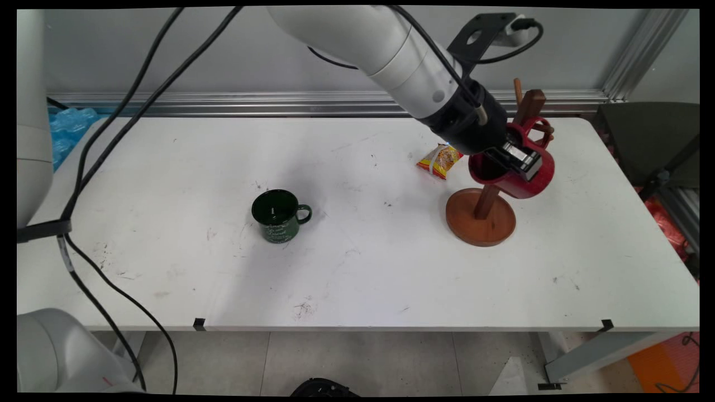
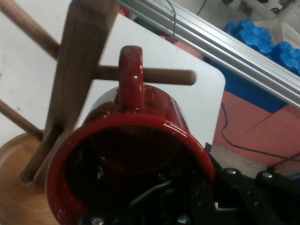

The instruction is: Place the picked object on the table

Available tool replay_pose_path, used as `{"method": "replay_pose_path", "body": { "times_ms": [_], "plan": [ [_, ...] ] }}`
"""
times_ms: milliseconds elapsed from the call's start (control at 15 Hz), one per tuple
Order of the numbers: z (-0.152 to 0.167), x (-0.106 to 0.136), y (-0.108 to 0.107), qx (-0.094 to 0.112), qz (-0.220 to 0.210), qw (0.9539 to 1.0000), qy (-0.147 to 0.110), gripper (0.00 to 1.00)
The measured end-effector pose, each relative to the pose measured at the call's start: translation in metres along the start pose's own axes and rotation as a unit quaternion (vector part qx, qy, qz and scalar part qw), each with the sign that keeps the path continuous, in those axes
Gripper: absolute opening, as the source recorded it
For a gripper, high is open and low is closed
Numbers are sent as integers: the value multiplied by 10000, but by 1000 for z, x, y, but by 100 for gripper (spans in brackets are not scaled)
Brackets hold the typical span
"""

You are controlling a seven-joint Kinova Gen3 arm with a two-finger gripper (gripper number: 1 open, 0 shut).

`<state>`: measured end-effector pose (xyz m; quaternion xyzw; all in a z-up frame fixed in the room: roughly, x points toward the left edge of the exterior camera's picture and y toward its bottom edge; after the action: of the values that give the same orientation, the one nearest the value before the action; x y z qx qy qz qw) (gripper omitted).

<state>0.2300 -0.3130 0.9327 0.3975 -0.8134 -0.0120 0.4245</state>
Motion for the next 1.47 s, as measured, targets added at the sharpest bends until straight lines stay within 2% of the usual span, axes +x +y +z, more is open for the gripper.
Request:
{"method": "replay_pose_path", "body": {
  "times_ms": [400,933,1200,1467],
  "plan": [
    [-16,2,17,-202,93,9997,56,0],
    [-41,-5,43,-476,244,9986,-29,0],
    [-55,-11,41,-442,394,9981,-153,0],
    [-81,-21,24,-226,733,9960,-469,0]
  ]
}}
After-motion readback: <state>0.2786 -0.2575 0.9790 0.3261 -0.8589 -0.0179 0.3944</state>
